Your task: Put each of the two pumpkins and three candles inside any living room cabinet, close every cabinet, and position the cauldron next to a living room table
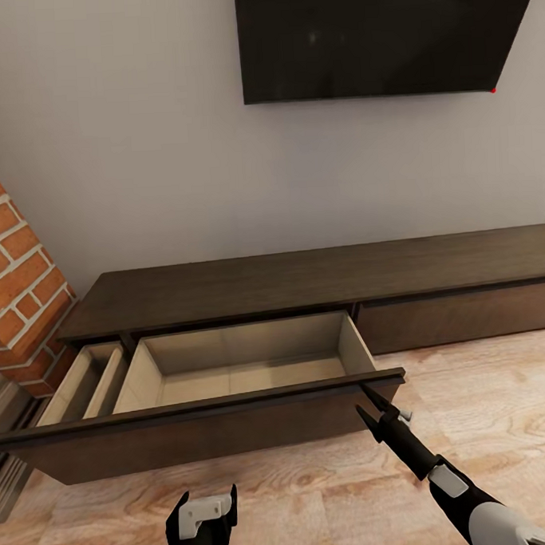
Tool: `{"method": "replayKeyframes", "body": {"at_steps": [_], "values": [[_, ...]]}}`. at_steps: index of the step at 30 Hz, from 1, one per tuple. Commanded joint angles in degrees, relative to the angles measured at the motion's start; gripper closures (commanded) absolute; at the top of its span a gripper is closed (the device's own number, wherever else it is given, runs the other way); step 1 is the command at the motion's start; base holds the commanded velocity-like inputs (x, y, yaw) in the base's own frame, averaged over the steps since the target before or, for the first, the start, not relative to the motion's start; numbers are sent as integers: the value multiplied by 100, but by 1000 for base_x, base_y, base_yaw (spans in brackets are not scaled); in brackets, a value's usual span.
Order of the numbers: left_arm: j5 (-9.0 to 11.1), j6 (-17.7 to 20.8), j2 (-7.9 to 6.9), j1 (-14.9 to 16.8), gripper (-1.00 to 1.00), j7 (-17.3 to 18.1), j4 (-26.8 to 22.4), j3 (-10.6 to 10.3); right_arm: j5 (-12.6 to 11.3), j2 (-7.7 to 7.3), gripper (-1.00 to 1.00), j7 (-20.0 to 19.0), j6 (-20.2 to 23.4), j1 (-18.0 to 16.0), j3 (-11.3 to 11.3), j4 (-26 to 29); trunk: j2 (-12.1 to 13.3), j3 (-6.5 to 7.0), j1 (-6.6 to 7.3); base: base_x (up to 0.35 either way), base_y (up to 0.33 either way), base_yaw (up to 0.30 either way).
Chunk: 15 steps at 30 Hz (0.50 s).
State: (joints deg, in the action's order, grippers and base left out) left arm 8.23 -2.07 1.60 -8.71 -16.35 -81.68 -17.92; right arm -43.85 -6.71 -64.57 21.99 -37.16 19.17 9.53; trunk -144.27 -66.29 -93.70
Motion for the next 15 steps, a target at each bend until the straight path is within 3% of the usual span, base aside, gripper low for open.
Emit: {"method": "replayKeyframes", "body": {"at_steps": [1, 5, 8, 11, 15], "values": [[62, -22, -1, 0, -100, -21, -4, -6, -51, -47, -100, -7, 52, 3, -19, -7, -2, -4, 1, 0, 0, 0], [66, -22, -1, 0, -100, -20, 1, -3, -57, -343, -100, -13, 55, 195, -19, -17, -2, -4, 1, 0, 0, 0], [71, -22, -1, 0, -100, 0, -4, -1, -75, -675, -100, -49, 77, 481, 3, -20, -2, -4, 1, 0, 0, 0], [73, -22, -1, 0, -100, 34, -5, -1, -156, -975, -100, -72, 96, 778, 285, -18, -2, -4, 1, 0, 0, 0], [74, -22, -1, 0, -100, 47, 0, -1, -218, -1250, -100, -79, 122, 1034, 587, -7, -2, -4, 1, 0, 0, 0]]}}
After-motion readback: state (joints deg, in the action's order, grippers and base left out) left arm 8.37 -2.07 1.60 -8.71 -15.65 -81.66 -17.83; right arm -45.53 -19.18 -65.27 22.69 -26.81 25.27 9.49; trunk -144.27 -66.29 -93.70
